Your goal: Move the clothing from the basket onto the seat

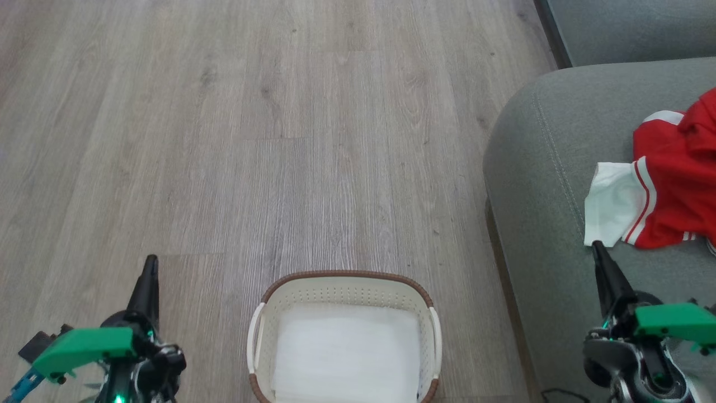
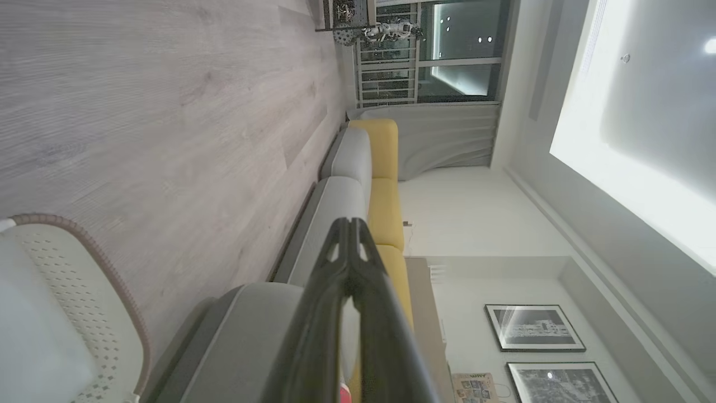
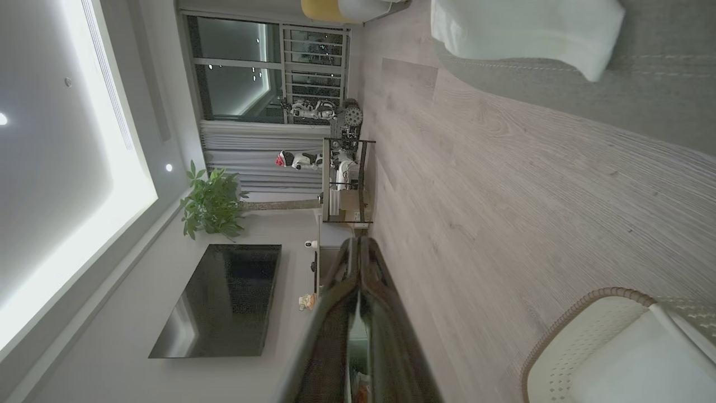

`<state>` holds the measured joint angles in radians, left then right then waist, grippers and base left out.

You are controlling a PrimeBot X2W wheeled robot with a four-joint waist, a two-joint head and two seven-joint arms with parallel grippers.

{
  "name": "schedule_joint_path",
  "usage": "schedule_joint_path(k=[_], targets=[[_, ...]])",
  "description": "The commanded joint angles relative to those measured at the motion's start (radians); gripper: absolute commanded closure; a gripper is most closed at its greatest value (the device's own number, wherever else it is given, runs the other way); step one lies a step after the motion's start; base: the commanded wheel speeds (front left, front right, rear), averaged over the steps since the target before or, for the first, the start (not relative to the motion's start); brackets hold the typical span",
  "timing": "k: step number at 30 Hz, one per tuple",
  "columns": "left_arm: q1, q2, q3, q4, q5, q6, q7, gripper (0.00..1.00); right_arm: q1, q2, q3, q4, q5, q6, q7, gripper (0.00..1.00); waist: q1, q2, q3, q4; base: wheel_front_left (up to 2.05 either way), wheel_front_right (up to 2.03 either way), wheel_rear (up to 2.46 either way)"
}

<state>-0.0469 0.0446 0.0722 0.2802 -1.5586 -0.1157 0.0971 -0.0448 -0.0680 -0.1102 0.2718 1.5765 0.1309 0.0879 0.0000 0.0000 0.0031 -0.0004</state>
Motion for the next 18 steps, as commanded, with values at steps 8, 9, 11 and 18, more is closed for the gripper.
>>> schedule_joint_path(k=[8, 9, 11, 18], targets=[[-0.061, 0.006, 0.042, -0.035, -0.049, -0.015, 0.017, 1.00, -0.062, 0.009, 0.007, -0.028, 0.041, 0.000, 0.016, 1.00, 0.0000, 0.0000, 0.000, 0.000, 0.00, 0.00, 0.00], [-0.061, 0.006, 0.042, -0.035, -0.049, -0.015, 0.017, 1.00, -0.062, 0.010, 0.007, -0.028, 0.041, 0.000, 0.017, 1.00, 0.0000, 0.0000, 0.000, 0.000, 0.00, 0.00, 0.00], [-0.061, 0.006, 0.042, -0.035, -0.049, -0.015, 0.017, 1.00, -0.062, 0.010, 0.007, -0.028, 0.041, 0.000, 0.017, 1.00, 0.0000, 0.0000, 0.000, 0.000, 0.00, 0.00, 0.00], [-0.061, 0.006, 0.042, -0.035, -0.049, -0.015, 0.017, 1.00, -0.062, 0.011, 0.006, -0.028, 0.040, 0.000, 0.018, 1.00, 0.0000, 0.0000, 0.000, 0.000, 0.00, 0.00, 0.00]])
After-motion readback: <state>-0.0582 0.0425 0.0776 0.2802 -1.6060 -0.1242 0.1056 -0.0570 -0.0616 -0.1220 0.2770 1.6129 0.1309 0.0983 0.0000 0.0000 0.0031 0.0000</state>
